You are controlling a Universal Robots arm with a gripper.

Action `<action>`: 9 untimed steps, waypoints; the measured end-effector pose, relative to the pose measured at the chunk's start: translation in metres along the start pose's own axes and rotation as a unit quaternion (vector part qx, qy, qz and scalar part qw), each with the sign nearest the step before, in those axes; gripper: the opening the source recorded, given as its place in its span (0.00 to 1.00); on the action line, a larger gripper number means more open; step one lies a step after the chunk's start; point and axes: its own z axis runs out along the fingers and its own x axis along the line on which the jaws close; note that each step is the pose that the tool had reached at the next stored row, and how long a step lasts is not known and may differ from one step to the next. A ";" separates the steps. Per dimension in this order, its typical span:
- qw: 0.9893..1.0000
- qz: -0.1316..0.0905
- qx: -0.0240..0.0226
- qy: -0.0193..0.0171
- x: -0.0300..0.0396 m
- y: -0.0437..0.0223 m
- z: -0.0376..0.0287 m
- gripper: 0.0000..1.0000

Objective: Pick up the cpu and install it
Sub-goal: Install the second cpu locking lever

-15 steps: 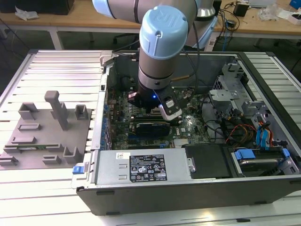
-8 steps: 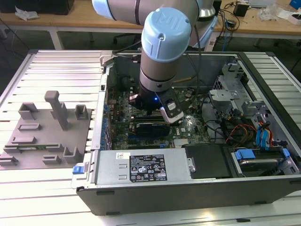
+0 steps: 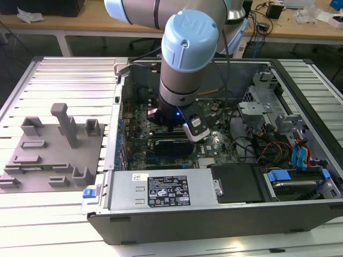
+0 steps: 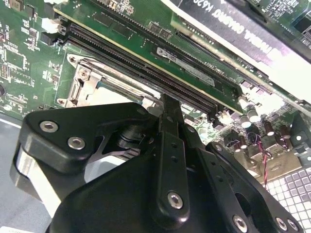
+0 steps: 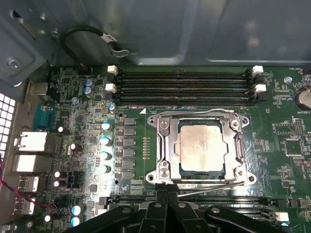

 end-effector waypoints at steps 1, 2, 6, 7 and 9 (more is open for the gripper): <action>1.000 0.000 -0.001 0.000 0.0000 -0.0003 0.0006 0.11; 1.000 0.000 -0.001 0.000 0.0001 -0.0005 0.0012 0.11; 1.000 0.000 -0.002 0.000 0.0018 -0.0014 0.0042 0.11; 1.000 0.000 -0.002 0.000 0.0027 -0.0016 0.0048 0.11; 1.000 0.000 -0.002 -0.001 0.0051 -0.0018 0.0058 0.11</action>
